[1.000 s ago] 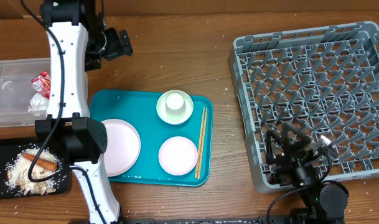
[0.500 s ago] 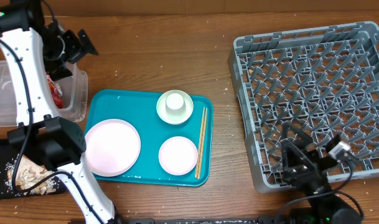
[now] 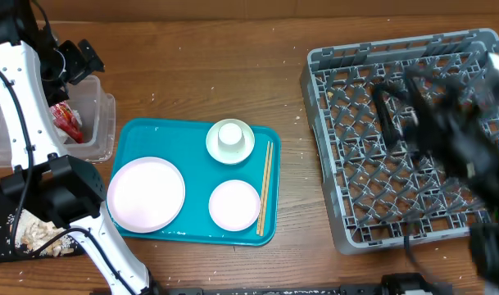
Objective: Sort waste into correct bins and load items into the dishwasher
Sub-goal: 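Reach the right gripper to the white cup on the teal tray and grasp it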
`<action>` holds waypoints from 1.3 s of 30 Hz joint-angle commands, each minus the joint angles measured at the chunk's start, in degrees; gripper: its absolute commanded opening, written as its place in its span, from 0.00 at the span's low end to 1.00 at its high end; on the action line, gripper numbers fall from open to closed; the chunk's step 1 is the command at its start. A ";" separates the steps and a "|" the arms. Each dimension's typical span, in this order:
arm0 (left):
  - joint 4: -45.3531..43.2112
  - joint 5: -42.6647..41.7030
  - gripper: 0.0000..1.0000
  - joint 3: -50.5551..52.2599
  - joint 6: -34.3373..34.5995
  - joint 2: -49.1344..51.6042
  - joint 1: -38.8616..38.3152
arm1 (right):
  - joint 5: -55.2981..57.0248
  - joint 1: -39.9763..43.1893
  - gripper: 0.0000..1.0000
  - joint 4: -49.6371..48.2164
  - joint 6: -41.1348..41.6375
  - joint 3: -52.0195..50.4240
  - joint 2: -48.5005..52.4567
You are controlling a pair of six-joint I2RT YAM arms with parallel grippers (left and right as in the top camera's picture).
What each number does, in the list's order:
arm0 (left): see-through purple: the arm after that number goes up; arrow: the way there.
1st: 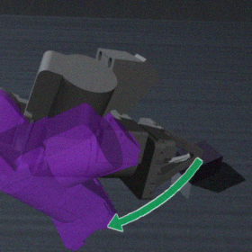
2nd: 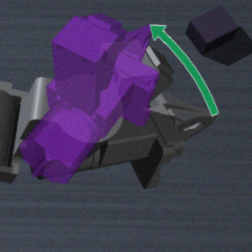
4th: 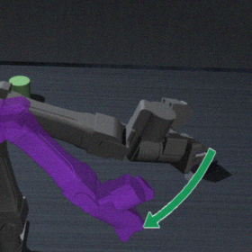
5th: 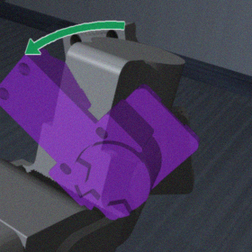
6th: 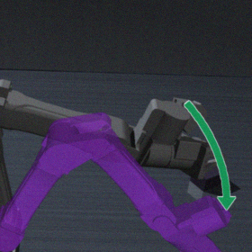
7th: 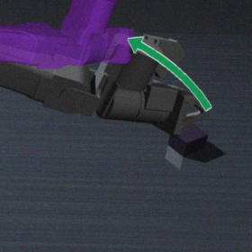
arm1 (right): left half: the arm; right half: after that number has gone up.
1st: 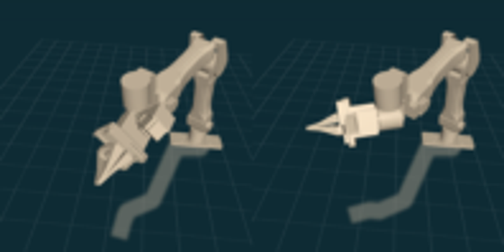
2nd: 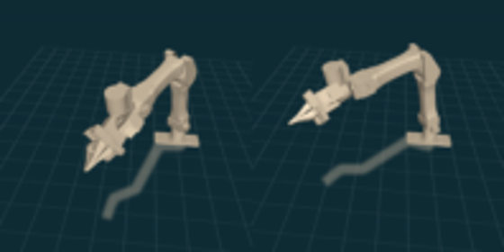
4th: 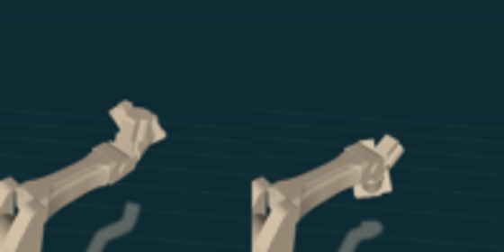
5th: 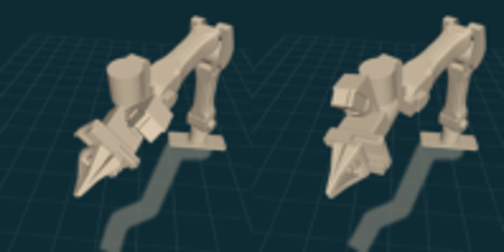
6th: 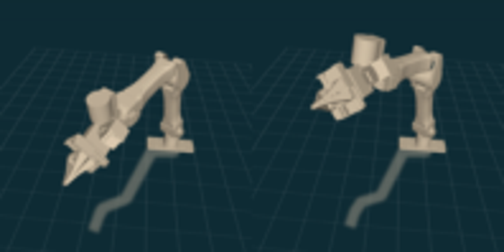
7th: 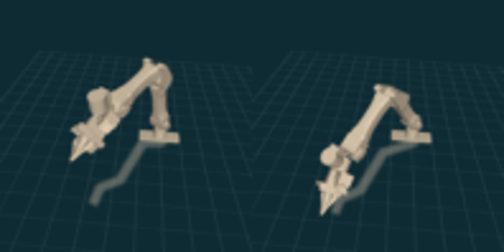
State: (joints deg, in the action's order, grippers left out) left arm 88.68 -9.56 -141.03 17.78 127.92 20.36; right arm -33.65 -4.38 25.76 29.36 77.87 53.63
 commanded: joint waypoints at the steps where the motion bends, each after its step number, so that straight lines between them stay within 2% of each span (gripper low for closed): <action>1: -0.09 1.42 1.00 -0.76 -0.90 -0.52 -0.31 | -3.50 -4.72 1.00 8.46 -11.54 12.72 12.90; 4: -0.07 1.44 1.00 -0.76 -0.92 -0.52 -0.31 | 1.64 -11.08 1.00 16.83 -15.61 22.03 23.47; 7: -0.07 1.42 1.00 -0.76 -0.90 -0.52 -0.31 | 12.96 -18.93 1.00 24.24 -17.66 28.30 34.25; 11: -0.09 1.42 1.00 -0.76 -0.90 -0.52 -0.31 | 16.94 -24.98 1.00 26.73 -17.64 28.70 43.65; 17: -0.09 1.42 1.00 -0.76 -0.92 -0.52 -0.31 | 17.18 -29.20 1.00 28.74 -18.47 28.70 52.96; 24: -0.09 1.42 1.00 -0.76 -0.92 -0.52 -0.31 | 25.31 -34.69 1.00 30.69 -22.36 28.70 59.43; 30: -0.09 1.42 1.00 -0.76 -0.90 -0.52 -0.31 | 24.20 -35.41 1.00 29.64 -22.14 28.57 60.19; 36: -0.09 1.42 1.00 -0.76 -0.92 -0.52 -0.31 | 26.12 -35.43 1.00 29.22 -22.14 28.55 65.42; 39: -0.09 1.42 1.00 -0.76 -0.92 -0.52 -0.31 | 26.95 -35.47 0.97 29.09 -22.12 28.55 66.93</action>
State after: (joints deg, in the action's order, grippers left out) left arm 88.68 -8.71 -141.03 17.78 127.92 20.34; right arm -8.32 -40.12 55.16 7.62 104.92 119.66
